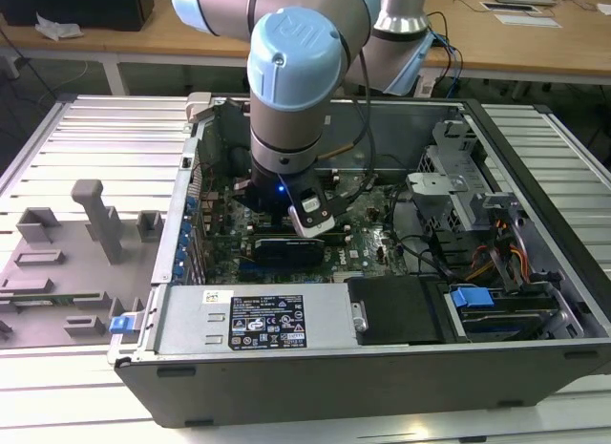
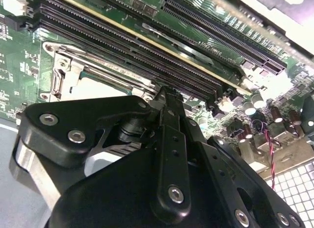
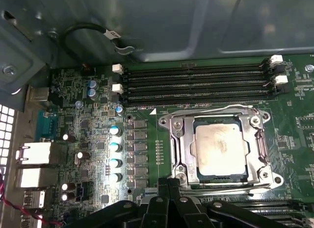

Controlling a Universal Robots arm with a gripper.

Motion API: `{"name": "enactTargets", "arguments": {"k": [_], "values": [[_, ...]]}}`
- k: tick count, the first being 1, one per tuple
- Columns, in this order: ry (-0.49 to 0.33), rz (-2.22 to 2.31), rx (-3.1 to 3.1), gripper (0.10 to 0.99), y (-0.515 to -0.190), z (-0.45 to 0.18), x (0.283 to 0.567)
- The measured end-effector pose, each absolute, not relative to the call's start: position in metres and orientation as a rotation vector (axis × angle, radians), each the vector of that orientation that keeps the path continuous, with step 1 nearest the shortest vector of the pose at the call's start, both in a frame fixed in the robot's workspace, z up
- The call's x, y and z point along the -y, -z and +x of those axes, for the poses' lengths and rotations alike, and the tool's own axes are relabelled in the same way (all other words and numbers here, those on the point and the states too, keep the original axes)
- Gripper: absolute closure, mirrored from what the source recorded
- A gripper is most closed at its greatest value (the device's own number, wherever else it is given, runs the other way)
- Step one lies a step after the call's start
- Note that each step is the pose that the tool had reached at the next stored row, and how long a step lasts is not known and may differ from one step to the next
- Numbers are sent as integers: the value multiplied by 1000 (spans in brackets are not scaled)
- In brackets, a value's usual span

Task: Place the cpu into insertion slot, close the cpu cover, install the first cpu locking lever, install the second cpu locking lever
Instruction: 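Install the second cpu locking lever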

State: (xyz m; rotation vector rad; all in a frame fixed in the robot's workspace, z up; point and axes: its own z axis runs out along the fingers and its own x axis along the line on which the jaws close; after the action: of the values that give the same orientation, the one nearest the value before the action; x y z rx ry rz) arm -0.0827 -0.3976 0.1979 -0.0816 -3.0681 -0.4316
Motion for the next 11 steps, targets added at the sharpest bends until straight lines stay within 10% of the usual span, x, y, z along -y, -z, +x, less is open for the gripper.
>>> {"name": "enactTargets", "arguments": {"k": [11], "values": [[432,-81,3068,980,-197,-83,397]]}}
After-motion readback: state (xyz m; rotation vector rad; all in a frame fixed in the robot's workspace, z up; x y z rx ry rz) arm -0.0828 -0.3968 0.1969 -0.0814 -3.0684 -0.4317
